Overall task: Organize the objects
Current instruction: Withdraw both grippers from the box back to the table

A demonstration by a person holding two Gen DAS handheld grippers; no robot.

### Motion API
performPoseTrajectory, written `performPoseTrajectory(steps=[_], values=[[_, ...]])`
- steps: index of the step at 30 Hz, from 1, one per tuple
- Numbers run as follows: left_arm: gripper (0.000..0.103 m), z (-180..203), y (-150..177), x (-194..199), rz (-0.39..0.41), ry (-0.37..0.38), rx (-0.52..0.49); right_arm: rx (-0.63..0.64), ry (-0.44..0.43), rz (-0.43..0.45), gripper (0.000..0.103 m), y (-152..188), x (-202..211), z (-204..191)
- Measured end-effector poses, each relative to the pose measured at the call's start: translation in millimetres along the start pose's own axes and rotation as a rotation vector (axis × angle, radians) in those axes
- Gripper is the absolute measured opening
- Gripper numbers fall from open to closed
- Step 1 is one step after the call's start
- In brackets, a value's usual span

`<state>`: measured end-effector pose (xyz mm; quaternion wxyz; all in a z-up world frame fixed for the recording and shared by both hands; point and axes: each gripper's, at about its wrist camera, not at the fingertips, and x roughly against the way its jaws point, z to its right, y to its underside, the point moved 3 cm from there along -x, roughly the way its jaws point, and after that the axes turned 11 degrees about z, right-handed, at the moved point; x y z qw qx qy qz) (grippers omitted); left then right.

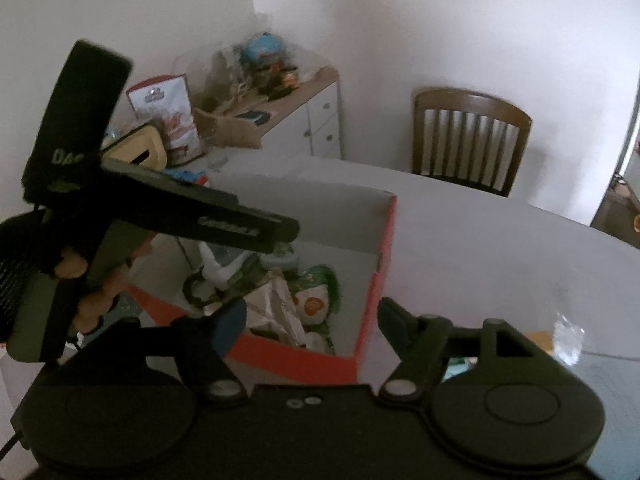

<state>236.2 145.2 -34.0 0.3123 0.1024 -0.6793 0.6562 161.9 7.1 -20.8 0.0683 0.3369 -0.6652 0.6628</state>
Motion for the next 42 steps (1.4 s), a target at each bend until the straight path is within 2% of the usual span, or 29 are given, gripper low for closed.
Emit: performPoseTrajectory(steps=[9, 14, 22, 29, 36, 42], values=[[0.079, 38.6, 9.4, 34.0, 0.048, 0.015, 0.012, -0.084, 0.050, 0.066, 0.086, 19.0, 53.7, 47.8], [0.084, 65.9, 17.9, 42.2, 0.075, 0.029, 0.025, -0.133, 0.079, 0.089, 0.097, 35.9, 79.9, 81.1], [0.084, 109.6, 28.7, 39.5, 0.099, 0.057, 0.053, -0.180, 0.129, 0.094, 0.102, 58.2, 110.8, 137.7], [0.085, 151.9, 38.5, 19.4, 0.092, 0.058, 0.023, -0.196, 0.178, 0.082, 0.102, 66.5, 119.0, 186.5], [0.085, 191.0, 57.3, -12.1, 0.075, 0.007, -0.022, -0.169, 0.202, 0.063, 0.102, 69.9, 113.0, 223.8], [0.085, 205.2, 71.8, -38.2, 0.057, -0.107, 0.007, -0.169, 0.215, 0.049, 0.102, 70.2, 95.8, 253.9]])
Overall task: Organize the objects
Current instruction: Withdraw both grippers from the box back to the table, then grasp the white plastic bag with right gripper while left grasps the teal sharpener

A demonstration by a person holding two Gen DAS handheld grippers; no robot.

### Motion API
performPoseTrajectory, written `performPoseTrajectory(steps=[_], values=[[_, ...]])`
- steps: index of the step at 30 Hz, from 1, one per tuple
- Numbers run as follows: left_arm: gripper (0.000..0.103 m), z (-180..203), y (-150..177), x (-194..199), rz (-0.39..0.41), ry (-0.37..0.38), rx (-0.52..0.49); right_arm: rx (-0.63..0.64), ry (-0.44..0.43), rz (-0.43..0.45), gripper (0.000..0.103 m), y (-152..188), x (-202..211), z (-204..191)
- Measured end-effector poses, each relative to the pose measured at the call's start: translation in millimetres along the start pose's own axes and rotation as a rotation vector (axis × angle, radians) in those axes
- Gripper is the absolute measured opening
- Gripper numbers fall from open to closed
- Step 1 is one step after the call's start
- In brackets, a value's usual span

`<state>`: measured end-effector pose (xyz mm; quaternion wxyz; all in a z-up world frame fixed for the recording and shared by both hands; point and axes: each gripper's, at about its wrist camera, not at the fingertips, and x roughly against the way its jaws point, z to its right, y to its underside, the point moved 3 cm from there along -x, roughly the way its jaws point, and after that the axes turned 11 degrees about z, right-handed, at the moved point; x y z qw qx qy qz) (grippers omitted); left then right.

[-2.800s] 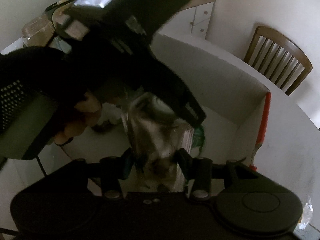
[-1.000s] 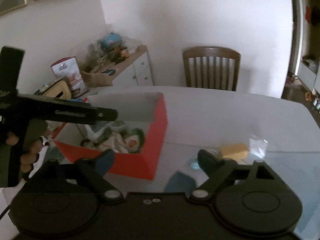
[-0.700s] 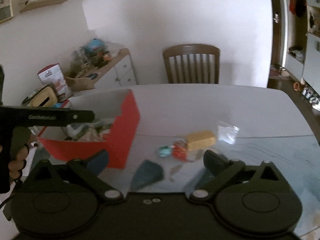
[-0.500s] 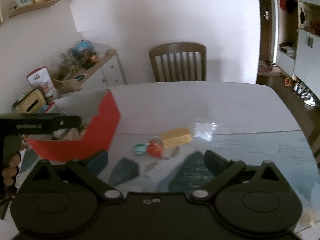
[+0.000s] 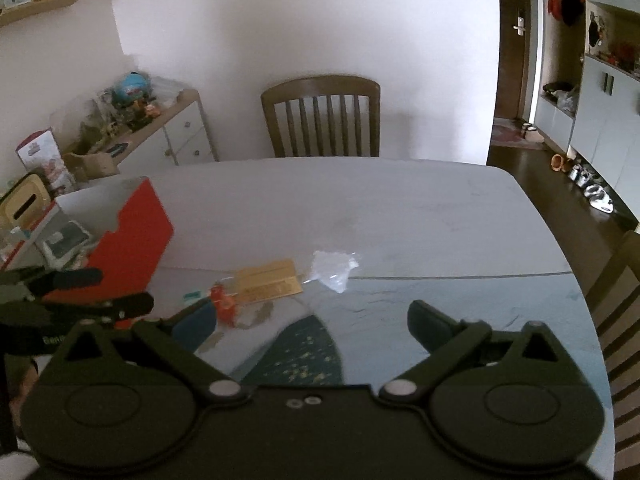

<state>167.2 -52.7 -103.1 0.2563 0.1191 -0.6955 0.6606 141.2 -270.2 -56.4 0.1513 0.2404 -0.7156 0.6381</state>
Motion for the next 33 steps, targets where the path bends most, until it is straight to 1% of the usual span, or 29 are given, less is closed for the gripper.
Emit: performPoseTrajectory(steps=[4, 7, 10, 16, 20, 23, 29, 33], values=[[0.085, 9.5, 9.0, -17.2, -0.010, -0.071, 0.013, 0.008, -0.004, -0.014, 0.100, 0.9, -14.7, 10.0], [0.085, 11.9, 15.4, -30.3, -0.026, -0.125, 0.048, 0.016, 0.004, -0.029, 0.099, 1.4, -27.1, 17.0], [0.085, 12.6, 19.1, -40.6, -0.023, -0.182, 0.074, 0.021, 0.004, -0.043, 0.097, 1.7, -40.3, 24.0], [0.085, 18.0, 26.3, -58.4, -0.001, -0.265, 0.040, 0.022, 0.000, -0.061, 0.093, 3.4, -65.6, 33.3], [0.084, 15.8, 27.3, -67.3, 0.001, -0.298, 0.070, 0.033, -0.007, -0.069, 0.088, 3.2, -84.1, 34.8], [0.084, 11.6, 30.3, -74.9, -0.020, -0.311, 0.089, 0.034, -0.003, -0.079, 0.085, 4.7, -98.9, 36.4], [0.084, 7.6, 31.8, -82.3, -0.022, -0.318, 0.113, 0.021, -0.001, -0.092, 0.078, 5.2, -125.7, 31.6], [0.081, 7.5, 33.9, -86.2, -0.028, -0.304, 0.133, 0.011, 0.005, -0.100, 0.076, 4.3, -141.3, 27.2]])
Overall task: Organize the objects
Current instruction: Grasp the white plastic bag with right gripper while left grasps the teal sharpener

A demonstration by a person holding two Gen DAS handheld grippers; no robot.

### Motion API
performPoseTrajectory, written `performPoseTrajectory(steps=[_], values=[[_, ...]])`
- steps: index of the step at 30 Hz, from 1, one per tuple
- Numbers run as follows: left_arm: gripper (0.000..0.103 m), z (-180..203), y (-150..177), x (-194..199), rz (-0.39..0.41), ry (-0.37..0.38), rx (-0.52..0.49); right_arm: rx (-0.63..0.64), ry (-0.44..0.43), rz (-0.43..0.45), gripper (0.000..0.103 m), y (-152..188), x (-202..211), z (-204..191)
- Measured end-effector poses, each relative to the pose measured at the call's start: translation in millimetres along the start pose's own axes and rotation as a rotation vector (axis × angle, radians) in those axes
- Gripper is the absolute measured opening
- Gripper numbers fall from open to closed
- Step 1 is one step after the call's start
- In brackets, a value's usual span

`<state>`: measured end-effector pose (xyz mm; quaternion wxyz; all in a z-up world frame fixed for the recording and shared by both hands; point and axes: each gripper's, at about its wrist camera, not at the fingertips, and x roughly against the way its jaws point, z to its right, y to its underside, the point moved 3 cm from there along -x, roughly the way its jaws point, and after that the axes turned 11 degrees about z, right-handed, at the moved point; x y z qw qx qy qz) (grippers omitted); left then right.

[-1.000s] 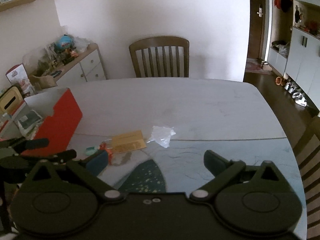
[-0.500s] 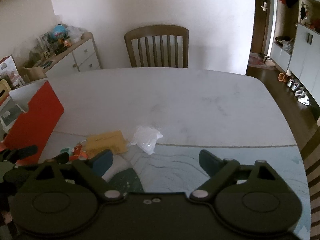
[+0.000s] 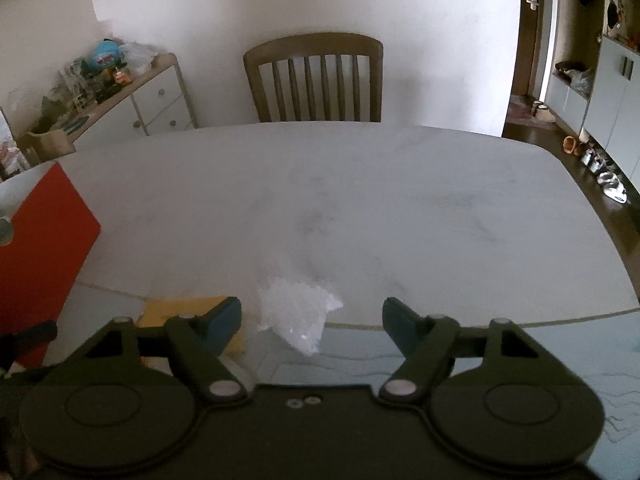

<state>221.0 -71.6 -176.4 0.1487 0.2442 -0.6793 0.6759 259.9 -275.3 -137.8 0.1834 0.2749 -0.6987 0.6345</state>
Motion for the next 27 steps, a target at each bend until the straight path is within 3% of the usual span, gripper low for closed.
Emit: performPoseTrajectory(steps=[3, 10, 15, 23, 27], values=[[0.070, -0.2, 0.8, -0.7, -0.002, 0.019, 0.018, -0.009, 0.007, -0.018, 0.073, 2.2, -10.5, -0.5], [0.058, -10.3, 2.2, -1.8, -0.037, 0.095, 0.102, -0.052, -0.019, -0.050, 0.067, 8.6, -24.2, 3.4], [0.033, -11.1, 0.9, -0.6, -0.059, 0.140, 0.137, -0.095, -0.056, -0.074, 0.055, 11.9, -27.0, 5.4], [0.030, -15.0, 3.7, -0.7, -0.079, 0.145, 0.162, -0.115, -0.069, -0.066, 0.033, 13.0, -19.7, 6.5], [0.030, -13.5, 0.6, 4.4, -0.080, 0.142, 0.142, -0.115, -0.053, -0.046, 0.029, 11.6, -14.2, 6.4]])
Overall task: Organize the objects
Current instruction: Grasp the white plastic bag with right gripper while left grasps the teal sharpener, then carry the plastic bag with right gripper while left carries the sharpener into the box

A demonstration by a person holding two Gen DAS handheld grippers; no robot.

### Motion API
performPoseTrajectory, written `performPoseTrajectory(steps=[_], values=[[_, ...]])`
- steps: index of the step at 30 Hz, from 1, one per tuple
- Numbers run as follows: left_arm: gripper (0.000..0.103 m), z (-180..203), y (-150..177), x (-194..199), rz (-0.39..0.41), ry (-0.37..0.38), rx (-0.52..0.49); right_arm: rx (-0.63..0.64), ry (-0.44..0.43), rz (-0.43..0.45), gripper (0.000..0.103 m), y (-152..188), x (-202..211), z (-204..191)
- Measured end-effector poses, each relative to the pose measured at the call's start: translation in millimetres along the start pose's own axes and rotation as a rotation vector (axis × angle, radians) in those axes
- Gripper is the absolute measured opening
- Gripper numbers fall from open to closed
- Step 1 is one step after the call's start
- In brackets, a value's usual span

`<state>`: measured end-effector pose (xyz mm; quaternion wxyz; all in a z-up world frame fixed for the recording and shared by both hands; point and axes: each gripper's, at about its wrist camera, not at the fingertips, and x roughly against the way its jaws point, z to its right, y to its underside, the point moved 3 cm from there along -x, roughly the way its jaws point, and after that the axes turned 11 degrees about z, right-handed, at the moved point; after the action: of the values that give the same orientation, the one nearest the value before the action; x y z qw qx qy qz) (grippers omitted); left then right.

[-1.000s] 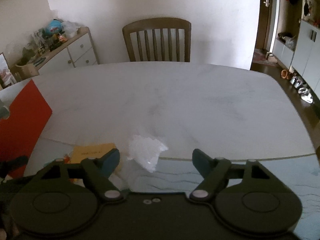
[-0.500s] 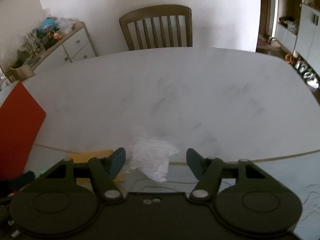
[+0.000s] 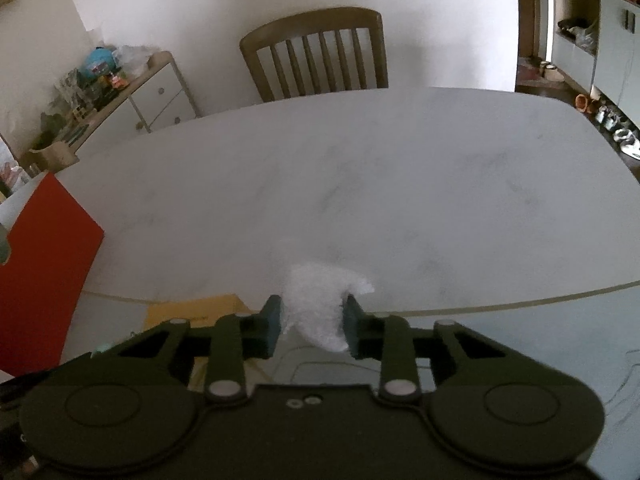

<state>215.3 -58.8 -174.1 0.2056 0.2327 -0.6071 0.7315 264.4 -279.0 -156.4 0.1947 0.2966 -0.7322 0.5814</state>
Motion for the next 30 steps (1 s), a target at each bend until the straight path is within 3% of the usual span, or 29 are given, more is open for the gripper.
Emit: performPoseTrajectory(steps=[15, 30], values=[[0.030, 8.7, -17.3, 48.2, 0.041, 0.080, -0.070, 0.051, 0.005, 0.071, 0.028, -3.8, 60.1, -12.5], [0.030, -16.6, -49.4, 108.3, 0.059, 0.159, -0.106, 0.172, -0.054, 0.099, 0.028, -7.0, 119.0, -89.1]])
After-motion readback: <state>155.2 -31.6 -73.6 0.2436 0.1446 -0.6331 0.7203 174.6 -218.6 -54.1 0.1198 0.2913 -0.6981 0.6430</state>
